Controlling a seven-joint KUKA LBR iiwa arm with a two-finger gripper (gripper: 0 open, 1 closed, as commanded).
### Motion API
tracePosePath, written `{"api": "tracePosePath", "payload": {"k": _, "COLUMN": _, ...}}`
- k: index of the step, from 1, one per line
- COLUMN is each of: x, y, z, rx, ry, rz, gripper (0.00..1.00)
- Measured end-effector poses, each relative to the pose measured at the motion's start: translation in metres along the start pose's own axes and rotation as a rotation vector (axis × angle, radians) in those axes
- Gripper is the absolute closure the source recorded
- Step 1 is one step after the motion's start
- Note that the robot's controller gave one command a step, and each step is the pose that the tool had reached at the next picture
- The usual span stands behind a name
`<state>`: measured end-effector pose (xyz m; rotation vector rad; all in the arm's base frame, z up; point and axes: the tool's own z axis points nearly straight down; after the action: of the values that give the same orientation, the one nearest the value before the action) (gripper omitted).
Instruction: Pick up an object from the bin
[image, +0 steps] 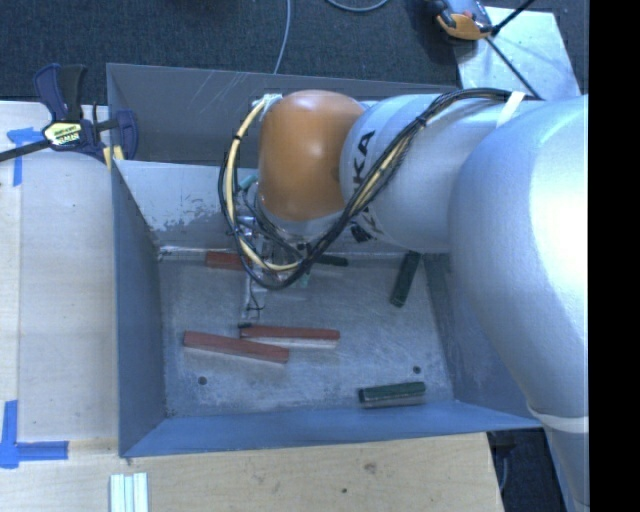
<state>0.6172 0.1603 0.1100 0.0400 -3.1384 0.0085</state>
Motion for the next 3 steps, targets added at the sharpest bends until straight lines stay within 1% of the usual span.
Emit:
{"api": "tracePosePath", "payload": {"k": 1, "x": 0.031, "y": -0.043, "z": 0.029, "rx": -0.007, "ry": -0.009, "rz": -0.037, "gripper": 0.0}}
{"api": "tracePosePath", "payload": {"k": 2, "x": 0.04, "y": -0.072, "z": 0.037, "rx": -0.005, "ry": -0.005, "rz": 0.055, "gripper": 0.0}}
{"api": "tracePosePath", "payload": {"k": 3, "x": 0.059, "y": -0.029, "z": 0.039, "rx": -0.005, "ry": -0.006, "rz": 0.03, "gripper": 0.0}}
